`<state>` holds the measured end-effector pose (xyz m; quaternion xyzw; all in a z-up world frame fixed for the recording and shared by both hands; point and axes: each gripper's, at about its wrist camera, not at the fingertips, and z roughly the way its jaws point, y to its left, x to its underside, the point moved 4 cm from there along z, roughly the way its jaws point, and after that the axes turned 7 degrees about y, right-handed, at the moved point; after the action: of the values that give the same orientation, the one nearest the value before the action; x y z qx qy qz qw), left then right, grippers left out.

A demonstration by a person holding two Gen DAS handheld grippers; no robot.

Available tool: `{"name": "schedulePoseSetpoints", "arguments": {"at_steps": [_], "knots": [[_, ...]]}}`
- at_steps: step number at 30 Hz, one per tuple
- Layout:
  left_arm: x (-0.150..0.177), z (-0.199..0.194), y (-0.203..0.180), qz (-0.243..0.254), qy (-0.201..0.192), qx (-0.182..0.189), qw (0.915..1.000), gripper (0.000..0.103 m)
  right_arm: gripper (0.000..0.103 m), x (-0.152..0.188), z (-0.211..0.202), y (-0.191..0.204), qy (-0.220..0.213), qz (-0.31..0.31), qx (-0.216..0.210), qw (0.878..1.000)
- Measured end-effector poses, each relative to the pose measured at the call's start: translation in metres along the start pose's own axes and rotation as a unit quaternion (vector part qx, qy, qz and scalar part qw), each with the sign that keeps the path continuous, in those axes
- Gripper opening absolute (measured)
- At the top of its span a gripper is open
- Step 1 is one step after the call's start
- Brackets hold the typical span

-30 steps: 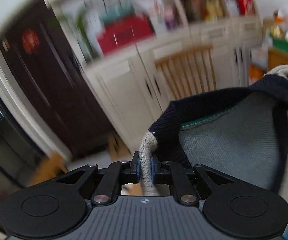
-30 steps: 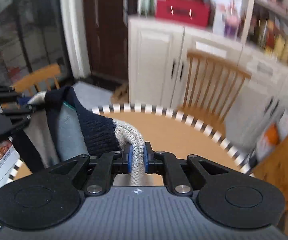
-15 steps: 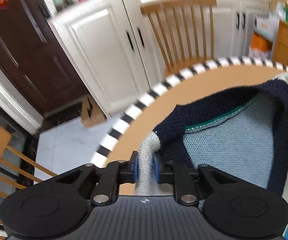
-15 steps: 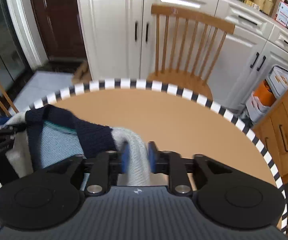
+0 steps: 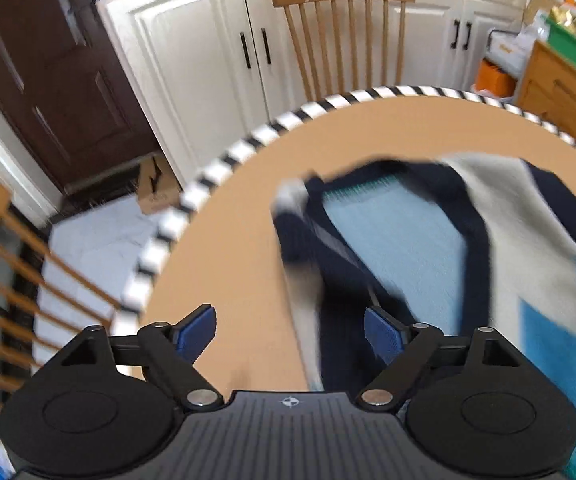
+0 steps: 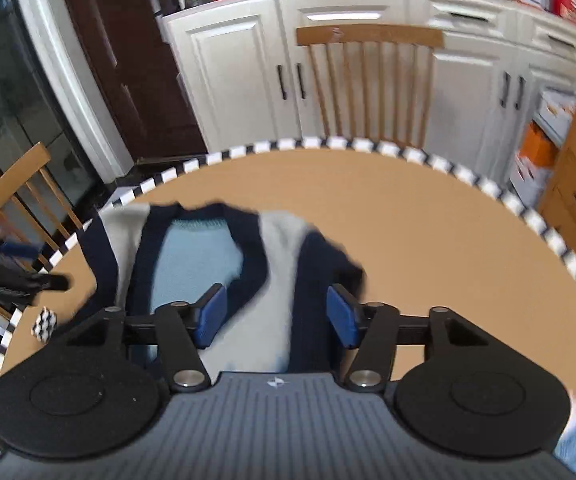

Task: Fold clothes
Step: 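Open both grippers and release the cardigan flat on the table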

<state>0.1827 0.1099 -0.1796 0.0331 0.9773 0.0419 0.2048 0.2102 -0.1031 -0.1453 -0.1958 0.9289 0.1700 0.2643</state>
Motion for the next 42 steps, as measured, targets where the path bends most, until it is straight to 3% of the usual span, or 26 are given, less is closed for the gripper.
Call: {"name": "schedulePoseSetpoints", "arguments": {"at_steps": [5,10,14,15,17,18,19,23,27,30,33,35,36,39,42], "knots": [[0.080,-0.018,-0.005,-0.081,0.027,0.053,0.9949,0.083,0.049,0.054,0.003,-0.040,0.039,0.107,-0.035,0.993],[0.136,-0.032,-0.015,-0.138,0.035,0.085,0.9862,0.080,0.054,0.088,-0.001,-0.037,0.069,0.077,-0.034,0.994],[0.151,-0.026,-0.026,-0.133,0.029,0.070,0.9882,0.056,0.051,0.111,0.007,-0.018,0.100,0.060,-0.060,0.991],[0.153,-0.025,-0.028,-0.137,0.030,0.076,0.9872,0.049,0.049,0.116,0.009,-0.011,0.106,0.037,-0.051,0.992],[0.152,-0.020,-0.031,-0.141,0.031,0.081,0.9862,0.045,0.045,0.124,0.020,0.006,0.115,-0.011,-0.014,0.993],[0.152,-0.018,-0.032,-0.140,0.031,0.079,0.9864,0.042,0.033,0.127,0.024,0.011,0.112,-0.029,0.004,0.993],[0.151,-0.017,-0.032,-0.140,0.031,0.075,0.9867,0.040,0.007,0.129,0.026,0.016,0.109,-0.043,0.018,0.993],[0.147,-0.021,-0.018,-0.142,0.021,0.044,0.9887,0.030,0.006,0.108,-0.002,0.009,0.078,0.014,-0.035,0.996],[0.145,-0.030,0.017,-0.139,0.007,-0.030,0.9899,0.020,0.006,0.077,-0.060,-0.002,0.015,-0.013,-0.008,1.000],[0.146,-0.032,0.045,-0.152,0.003,-0.079,0.9852,0.018,0.006,0.064,-0.080,-0.018,-0.003,-0.004,0.042,0.999],[0.153,-0.032,0.062,-0.170,0.006,-0.096,0.9808,0.019,0.014,0.077,-0.049,-0.034,0.052,0.027,0.106,0.993],[0.161,-0.041,0.066,-0.182,0.002,-0.089,0.9792,0.020,0.014,0.096,-0.033,-0.033,0.098,0.005,0.140,0.985],[0.166,-0.049,0.067,-0.191,-0.005,-0.073,0.9788,0.029,0.019,0.104,-0.038,-0.030,0.091,0.000,0.135,0.987],[0.186,-0.074,0.060,-0.218,-0.018,-0.009,0.9757,0.044,0.083,0.126,-0.074,-0.017,0.046,0.009,0.070,0.996],[0.210,-0.090,0.035,-0.212,-0.012,0.053,0.9758,0.045,0.083,0.158,-0.100,-0.014,0.053,0.008,0.006,0.999]]}}
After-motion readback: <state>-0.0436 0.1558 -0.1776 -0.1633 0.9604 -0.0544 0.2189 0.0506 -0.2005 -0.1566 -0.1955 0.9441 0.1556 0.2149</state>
